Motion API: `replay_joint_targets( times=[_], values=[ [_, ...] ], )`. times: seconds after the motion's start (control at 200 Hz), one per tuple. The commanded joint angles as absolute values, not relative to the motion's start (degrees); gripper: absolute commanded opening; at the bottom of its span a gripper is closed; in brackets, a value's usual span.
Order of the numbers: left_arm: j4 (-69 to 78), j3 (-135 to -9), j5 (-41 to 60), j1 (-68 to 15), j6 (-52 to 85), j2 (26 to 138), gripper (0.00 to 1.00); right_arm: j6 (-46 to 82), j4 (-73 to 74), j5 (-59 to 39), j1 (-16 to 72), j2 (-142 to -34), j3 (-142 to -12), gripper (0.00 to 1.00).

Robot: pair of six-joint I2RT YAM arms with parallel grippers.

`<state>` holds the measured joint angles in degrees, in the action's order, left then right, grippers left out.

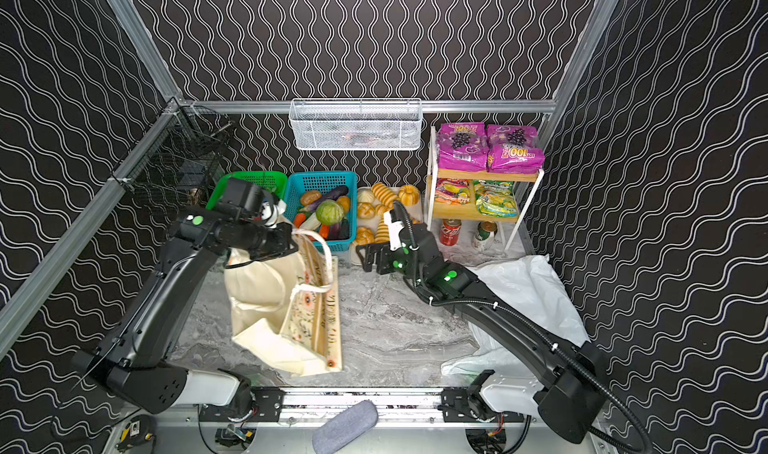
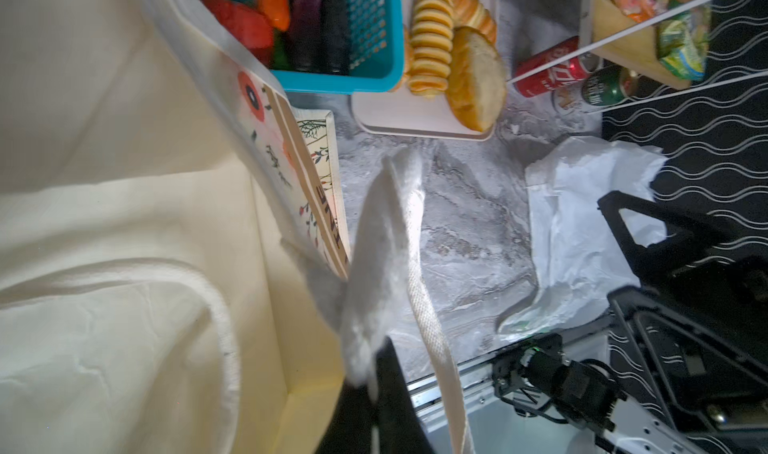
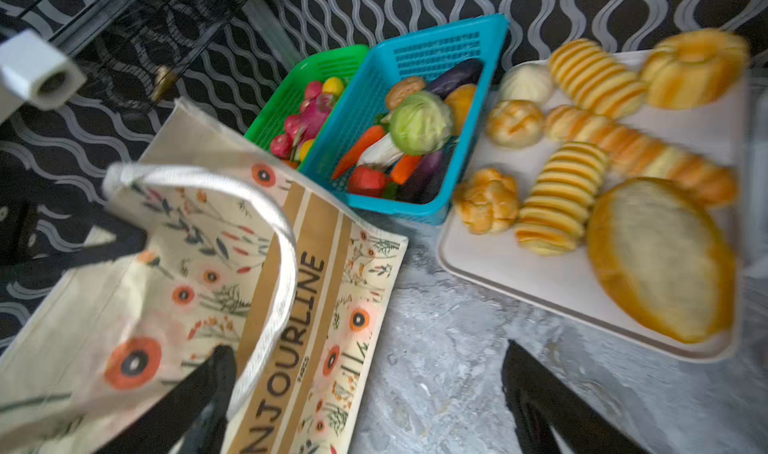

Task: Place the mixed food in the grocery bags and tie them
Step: 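Carry the tote bag to the table center and set it upright with the left gripper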

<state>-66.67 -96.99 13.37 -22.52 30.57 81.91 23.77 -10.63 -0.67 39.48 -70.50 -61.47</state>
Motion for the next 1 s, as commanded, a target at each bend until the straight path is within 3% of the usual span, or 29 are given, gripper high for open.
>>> replay_joint_targets(
  times=[0.0,0.405,0.525,0.581,0.641,0.686,0.856,0.996],
  values=[
    [-59.8,-99.9,13.3,-27.0,35.8,85.3,0.00,26.1,-13.0,-1.4,36.1,-68.3,-60.3,1.00],
    [-54.4,-103.7,11.0,-41.3,36.6,94.4,0.00,28.5,-17.5,2.4,29.2,-62.7,-55.3,1.00],
    [-55.9,-107.3,8.7,-42.3,34.3,95.2,0.35,28.5,-16.9,1.7,27.3,-61.4,-54.3,1.00],
    [-56.6,-108.0,5.9,-42.3,32.8,93.6,0.60,28.0,-17.6,1.7,26.5,-61.3,-54.8,1.00],
    [-56.5,-107.9,2.7,-42.3,30.8,91.0,0.77,27.3,-18.7,2.5,25.8,-61.6,-55.5,1.00],
    [-55.7,-107.6,1.5,-42.3,28.5,89.0,0.98,26.4,-19.4,3.4,25.3,-61.7,-56.0,1.00],
    [-48.5,-101.9,-4.0,-42.2,23.6,77.4,0.99,23.5,-21.6,10.9,23.5,-61.3,-56.9,1.00],
    [-52.1,-101.3,-15.8,-41.8,19.1,73.2,0.99,22.1,-22.4,15.8,20.6,-60.4,-56.9,1.00]
  ],
)
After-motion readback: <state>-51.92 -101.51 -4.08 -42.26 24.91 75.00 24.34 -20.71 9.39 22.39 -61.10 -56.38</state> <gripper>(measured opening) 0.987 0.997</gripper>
